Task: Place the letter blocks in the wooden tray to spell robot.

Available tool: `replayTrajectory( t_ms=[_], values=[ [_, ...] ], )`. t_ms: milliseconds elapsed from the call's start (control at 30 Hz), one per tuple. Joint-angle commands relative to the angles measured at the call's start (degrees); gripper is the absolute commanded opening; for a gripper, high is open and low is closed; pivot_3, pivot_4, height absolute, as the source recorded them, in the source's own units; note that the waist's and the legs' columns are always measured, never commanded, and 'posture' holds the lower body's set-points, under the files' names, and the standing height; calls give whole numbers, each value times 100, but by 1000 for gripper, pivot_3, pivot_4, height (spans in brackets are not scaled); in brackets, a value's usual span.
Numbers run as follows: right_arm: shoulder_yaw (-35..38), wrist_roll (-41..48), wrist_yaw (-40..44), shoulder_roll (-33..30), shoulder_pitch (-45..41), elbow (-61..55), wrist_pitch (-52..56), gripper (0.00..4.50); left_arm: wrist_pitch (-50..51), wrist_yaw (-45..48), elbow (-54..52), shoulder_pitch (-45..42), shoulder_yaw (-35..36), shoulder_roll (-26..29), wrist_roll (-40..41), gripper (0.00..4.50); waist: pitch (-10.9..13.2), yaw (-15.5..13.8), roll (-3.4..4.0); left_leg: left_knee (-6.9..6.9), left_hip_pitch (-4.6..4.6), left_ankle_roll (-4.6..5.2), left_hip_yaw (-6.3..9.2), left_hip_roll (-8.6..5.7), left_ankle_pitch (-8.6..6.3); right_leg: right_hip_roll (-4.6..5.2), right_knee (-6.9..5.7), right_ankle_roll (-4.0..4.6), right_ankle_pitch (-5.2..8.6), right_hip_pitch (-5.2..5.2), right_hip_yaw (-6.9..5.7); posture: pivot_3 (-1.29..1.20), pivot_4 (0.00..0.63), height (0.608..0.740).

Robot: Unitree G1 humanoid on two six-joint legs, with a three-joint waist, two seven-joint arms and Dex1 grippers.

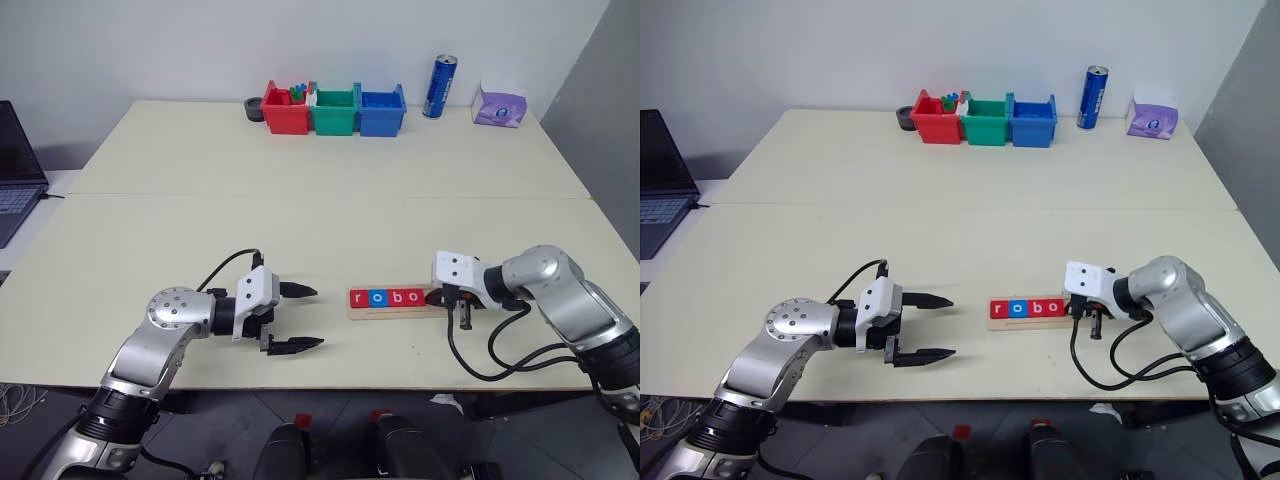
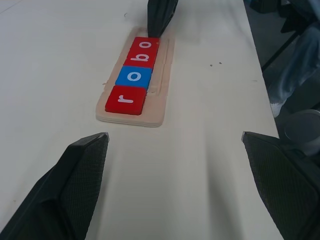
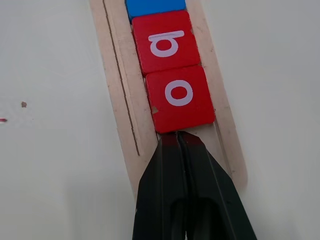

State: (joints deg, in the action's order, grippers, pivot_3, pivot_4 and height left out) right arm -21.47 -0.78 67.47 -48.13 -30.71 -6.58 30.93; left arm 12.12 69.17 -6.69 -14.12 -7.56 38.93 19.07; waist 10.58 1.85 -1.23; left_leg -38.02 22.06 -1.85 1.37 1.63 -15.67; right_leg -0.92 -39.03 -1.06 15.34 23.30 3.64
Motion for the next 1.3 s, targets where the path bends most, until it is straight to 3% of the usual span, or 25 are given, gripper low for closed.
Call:
replayTrajectory(
  t_ms=[33, 200, 400, 500, 667, 833, 1067, 1300],
  values=[
    [169, 129, 31, 42, -122, -258, 100, 56, -45, -17, -191, -69, 60, 2, 61, 4500, 0, 0, 0, 0, 0, 0, 0, 0, 0, 0, 0, 0, 0, 0, -1, 0, 150, 740],
    [433, 168, 0, -153, -70, -234, 45, 56, -108, 5, -81, -114, 27, -41, 32, 4500, 0, -1, 0, 0, 0, 0, -1, 0, 0, 0, 0, -1, 0, 0, 0, 0, 150, 740],
    [1611, 706, -190, -561, 403, -563, 395, 210, -102, -42, -110, -38, 27, -141, 65, 4500, 0, -14, 0, 0, 3, 0, 0, -1, 0, 2, 2, 0, 0, 0, -1, 0, 150, 740],
    [2474, 806, -748, -552, 915, -676, 659, 918, -71, -59, -125, 1, 56, -174, 97, 4500, 0, -22, -1, 1, 6, 0, 3, -1, 0, 2, 2, 0, 0, -1, -1, 0, 150, 740],
    [3561, 751, -1798, -126, 2005, -946, 937, 2665, -96, -54, -91, -5, 8, -224, 70, 4500, -1, -22, -1, 1, 4, 0, 0, -3, 0, 2, 1, -11, 7, -3, 6, 0, 150, 740],
    [4091, 699, -2464, 154, 2630, -1111, 1096, 4452, -77, -27, -62, -95, -46, -282, 67, 4500, -2, -3, 1, 2, 0, 0, -5, -5, 0, 1, -2, -19, 11, -3, 14, 0, 150, 740],
    [4528, 889, -3162, 529, 2634, -885, 1755, 4482, -6, -45, -101, -184, -93, -323, 69, 4500, -2, 5, 1, 2, -6, 0, -8, -7, 0, -2, -2, -27, 14, -6, 18, 0, 150, 740],
    [4912, 1054, -4454, 1814, 2228, -822, 2102, 4482, 60, -100, -219, -156, -113, -336, 92, 4500, -5, 1, 8, 4, -4, 0, -6, -7, 0, -5, -2, -27, 14, -5, 33, 0, 150, 740]
  ],
)
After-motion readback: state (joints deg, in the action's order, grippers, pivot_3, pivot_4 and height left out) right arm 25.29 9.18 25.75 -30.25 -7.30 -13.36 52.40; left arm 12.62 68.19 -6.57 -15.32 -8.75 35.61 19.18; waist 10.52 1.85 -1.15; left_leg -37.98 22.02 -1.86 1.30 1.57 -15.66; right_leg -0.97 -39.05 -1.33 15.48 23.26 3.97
